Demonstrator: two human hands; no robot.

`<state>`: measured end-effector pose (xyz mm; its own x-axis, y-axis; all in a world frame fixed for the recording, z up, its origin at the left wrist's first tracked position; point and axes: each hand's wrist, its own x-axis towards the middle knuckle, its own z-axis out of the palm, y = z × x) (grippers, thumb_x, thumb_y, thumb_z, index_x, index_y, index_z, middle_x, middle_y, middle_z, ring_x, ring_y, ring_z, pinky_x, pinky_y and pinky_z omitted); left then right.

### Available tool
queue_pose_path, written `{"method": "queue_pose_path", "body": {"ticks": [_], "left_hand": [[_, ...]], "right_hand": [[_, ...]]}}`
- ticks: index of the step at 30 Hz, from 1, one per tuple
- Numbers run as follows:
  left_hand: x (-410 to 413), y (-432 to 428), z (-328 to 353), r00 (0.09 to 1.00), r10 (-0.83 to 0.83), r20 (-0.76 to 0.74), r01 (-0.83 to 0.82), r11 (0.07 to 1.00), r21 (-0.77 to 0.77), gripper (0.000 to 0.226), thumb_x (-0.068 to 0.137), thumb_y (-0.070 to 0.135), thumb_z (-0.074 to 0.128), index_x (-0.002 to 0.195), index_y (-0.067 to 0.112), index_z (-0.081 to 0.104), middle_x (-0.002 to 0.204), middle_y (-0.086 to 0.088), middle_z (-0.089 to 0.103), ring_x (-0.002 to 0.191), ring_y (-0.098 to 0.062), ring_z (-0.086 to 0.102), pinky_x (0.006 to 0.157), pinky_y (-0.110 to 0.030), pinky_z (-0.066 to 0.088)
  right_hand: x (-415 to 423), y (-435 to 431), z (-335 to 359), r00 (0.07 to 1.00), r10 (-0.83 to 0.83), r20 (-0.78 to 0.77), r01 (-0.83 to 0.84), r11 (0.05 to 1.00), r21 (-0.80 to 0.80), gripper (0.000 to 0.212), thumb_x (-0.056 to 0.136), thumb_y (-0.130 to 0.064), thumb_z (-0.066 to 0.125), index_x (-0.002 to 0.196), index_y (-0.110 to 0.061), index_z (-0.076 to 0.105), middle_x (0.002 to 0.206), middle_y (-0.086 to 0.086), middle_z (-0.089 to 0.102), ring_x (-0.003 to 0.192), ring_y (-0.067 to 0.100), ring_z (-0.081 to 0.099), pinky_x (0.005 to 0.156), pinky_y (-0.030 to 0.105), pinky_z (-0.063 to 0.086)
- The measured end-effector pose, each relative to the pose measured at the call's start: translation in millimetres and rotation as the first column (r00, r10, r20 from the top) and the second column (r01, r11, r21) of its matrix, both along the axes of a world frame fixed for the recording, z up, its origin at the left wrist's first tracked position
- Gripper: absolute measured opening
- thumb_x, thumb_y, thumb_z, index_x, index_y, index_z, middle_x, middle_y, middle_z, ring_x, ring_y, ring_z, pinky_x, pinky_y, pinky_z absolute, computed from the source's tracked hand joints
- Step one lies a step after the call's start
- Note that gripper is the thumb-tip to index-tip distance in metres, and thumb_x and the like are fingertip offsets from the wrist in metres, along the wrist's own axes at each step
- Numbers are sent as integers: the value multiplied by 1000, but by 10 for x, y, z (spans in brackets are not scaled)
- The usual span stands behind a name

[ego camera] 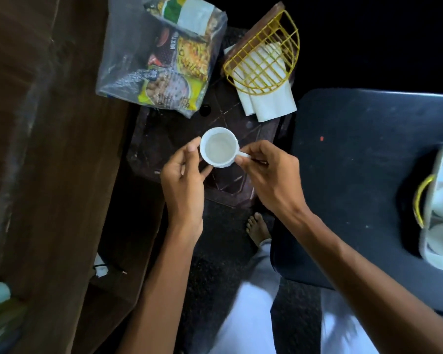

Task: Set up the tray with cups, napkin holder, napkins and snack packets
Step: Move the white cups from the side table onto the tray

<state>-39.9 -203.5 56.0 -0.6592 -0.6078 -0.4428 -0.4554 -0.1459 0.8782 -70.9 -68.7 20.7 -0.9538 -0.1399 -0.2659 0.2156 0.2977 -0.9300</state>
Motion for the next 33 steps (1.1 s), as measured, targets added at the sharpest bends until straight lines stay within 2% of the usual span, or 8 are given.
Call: {"method": "queue_pose_path", "body": {"ticks": [5, 11, 14, 17, 19, 24, 28, 33], "left_hand": [[128, 644, 92, 993, -120, -16, 121, 992, 44, 25, 107, 19, 48, 112, 18, 72, 110, 8, 76, 109, -8, 72, 90, -31, 61], [181, 1603, 190, 971, -239, -14, 239, 960, 143, 28, 107, 14, 46, 118, 4, 70, 117, -4, 75, 113, -13, 71, 96, -36, 60], [191, 2102, 230, 959, -280, -29, 281, 941, 191, 27, 107, 14, 47, 118, 4, 70, 113, 0, 76, 113, -12, 71, 97, -34, 60], [189, 2549, 250, 937, -345, -57, 349, 912, 214, 26, 107, 15, 48, 115, 10, 73, 109, 6, 78, 110, -8, 72, 94, -30, 60], [174, 2834, 256, 912, -404, -77, 411, 885, 218, 27, 107, 15, 48, 114, 13, 73, 110, 9, 78, 109, -5, 72, 93, -29, 60], [121, 3423, 231, 845, -532, -56, 531, 820, 214, 27, 105, 20, 51, 120, 13, 72, 117, 3, 77, 114, -10, 70, 103, -43, 56], [75, 3688, 187, 842, -538, -22, 527, 815, 242, 30, 105, 24, 52, 124, 12, 71, 120, 4, 76, 113, -6, 70, 101, -37, 58], [34, 3827, 126, 871, -491, 17, 473, 848, 240, 29, 106, 23, 51, 123, 10, 71, 117, 1, 77, 109, -9, 72, 98, -36, 59]], "right_hand": [[174, 778, 156, 999, -38, -26, 39, 997, 65, 12, 89, -19, 75, 94, -10, 72, 86, -15, 72, 81, -10, 67, 66, 1, 45], [343, 1808, 298, 993, -114, -35, 118, 979, 167, 11, 89, -20, 74, 95, -12, 71, 87, -10, 74, 80, -10, 67, 69, 2, 46], [422, 2301, 352, 983, -175, -47, 181, 964, 193, 11, 89, -18, 73, 97, -11, 70, 86, -9, 73, 79, -11, 67, 69, 3, 47], [489, 2783, 401, 970, -240, -32, 241, 947, 211, 7, 89, -18, 74, 94, -15, 70, 86, -9, 73, 80, -3, 69, 71, 10, 51], [517, 3105, 423, 960, -277, -36, 277, 932, 233, 7, 89, -17, 73, 94, -13, 70, 87, -6, 74, 81, 1, 70, 71, 10, 52], [532, 3854, 457, 936, -350, -32, 344, 893, 290, 10, 89, -16, 73, 98, -11, 72, 89, -13, 72, 80, -9, 68, 71, 4, 49], [517, 4341, 379, 925, -377, -41, 365, 856, 367, 8, 90, -17, 72, 98, -15, 70, 85, -16, 69, 74, -19, 62, 66, 0, 45], [496, 4752, 174, 913, -408, -19, 384, 841, 382, 7, 91, -17, 71, 97, -19, 68, 85, -16, 68, 73, -17, 62, 65, 1, 47]]}}
